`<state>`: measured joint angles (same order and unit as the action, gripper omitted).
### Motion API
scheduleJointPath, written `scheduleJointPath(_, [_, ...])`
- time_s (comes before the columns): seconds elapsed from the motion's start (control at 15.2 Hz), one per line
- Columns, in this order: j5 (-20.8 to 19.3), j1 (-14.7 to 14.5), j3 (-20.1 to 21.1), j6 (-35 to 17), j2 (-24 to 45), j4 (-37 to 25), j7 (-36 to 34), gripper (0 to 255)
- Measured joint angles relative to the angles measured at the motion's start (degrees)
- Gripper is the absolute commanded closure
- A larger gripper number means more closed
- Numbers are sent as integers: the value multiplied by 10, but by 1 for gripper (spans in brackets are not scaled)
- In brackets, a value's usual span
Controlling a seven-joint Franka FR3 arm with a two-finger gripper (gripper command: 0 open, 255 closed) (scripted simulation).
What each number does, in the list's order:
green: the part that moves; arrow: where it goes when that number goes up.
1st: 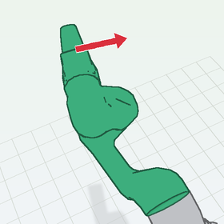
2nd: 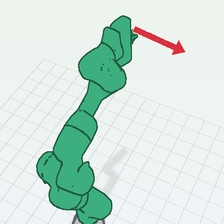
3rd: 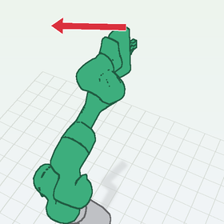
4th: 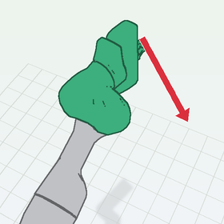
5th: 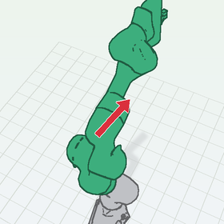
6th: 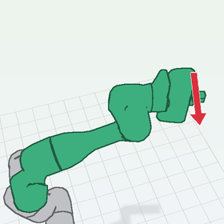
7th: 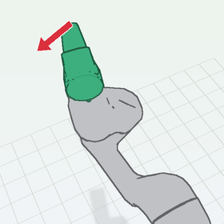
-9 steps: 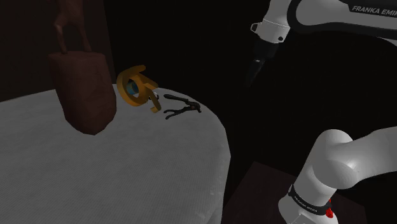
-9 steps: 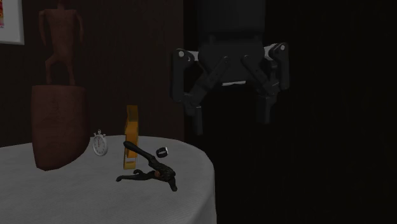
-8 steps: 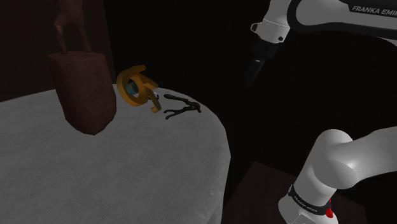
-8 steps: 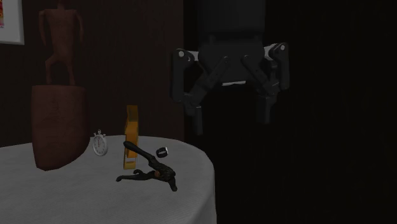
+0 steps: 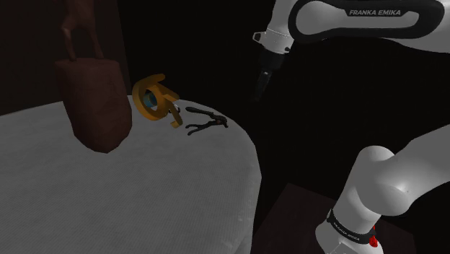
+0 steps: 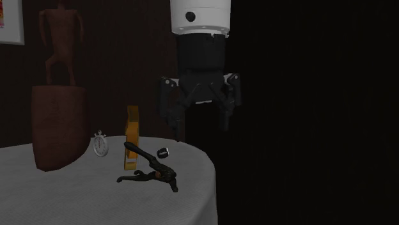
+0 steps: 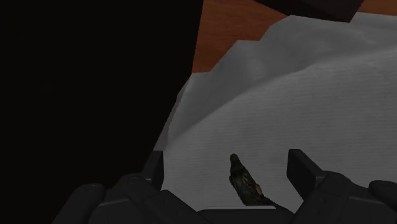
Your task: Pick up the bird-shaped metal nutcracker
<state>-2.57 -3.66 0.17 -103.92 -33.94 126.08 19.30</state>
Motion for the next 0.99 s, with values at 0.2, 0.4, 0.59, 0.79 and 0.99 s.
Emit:
scheduleJointPath(0.2, [8,-21,-2,-24,60,-33,43,0])
scheduleJointPath(0.4, [17,-38,-6,-48,118,-64,91,0])
scheduleJointPath(0.59, [27,-57,-2,-62,174,-102,134,0])
scheduleJointPath(0.79, [37,-73,4,-71,229,-141,175,0])
scheduleJointPath(0.99, [44,-85,11,-79,267,-168,203,0])
